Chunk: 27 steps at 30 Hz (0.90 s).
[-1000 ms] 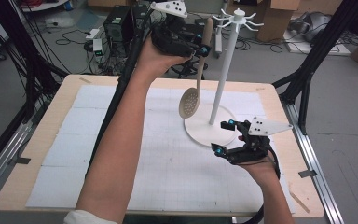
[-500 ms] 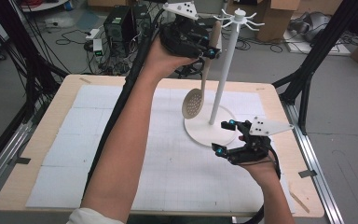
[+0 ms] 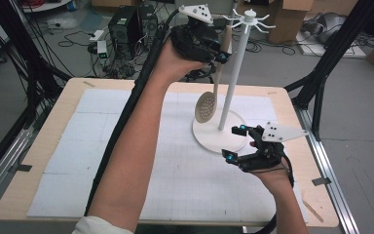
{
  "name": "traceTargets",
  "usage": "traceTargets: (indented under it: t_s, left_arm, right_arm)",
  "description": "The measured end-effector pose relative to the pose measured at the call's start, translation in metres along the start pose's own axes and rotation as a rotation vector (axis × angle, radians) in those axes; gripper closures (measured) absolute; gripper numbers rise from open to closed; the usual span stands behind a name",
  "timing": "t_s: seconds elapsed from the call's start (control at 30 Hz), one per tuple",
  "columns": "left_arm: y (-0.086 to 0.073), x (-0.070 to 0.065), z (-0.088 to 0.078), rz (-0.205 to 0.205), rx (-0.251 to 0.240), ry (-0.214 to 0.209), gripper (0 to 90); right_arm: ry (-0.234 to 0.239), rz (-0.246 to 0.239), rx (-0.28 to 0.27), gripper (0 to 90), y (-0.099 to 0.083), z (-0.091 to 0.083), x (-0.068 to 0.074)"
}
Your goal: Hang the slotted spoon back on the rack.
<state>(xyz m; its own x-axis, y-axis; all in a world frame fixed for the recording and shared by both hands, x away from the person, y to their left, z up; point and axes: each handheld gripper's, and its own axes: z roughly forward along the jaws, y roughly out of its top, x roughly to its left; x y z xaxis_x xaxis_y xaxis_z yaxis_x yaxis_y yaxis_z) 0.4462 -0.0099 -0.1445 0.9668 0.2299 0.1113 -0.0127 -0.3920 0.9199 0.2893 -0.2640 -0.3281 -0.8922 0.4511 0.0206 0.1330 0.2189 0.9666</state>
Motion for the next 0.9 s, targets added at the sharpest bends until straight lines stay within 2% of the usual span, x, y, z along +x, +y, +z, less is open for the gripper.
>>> traceTargets:
  t_s: [0.3,0.67,0.9]
  left_arm:
    - [0.002,0.003,-0.012,-0.006,-0.008,0.022,68.5]
    - [0.001,0.006,-0.011,-0.019,0.005,0.040,68.5]
    - [0.002,0.004,-0.008,-0.017,-0.002,0.027,68.4]
  right_arm:
    - [0.004,0.001,0.004,17.6,0.000,0.002,0.001]
    - [0.010,0.001,0.008,17.6,0.000,0.004,0.002]
    - [0.012,0.005,0.013,17.6,-0.001,0.005,0.001]
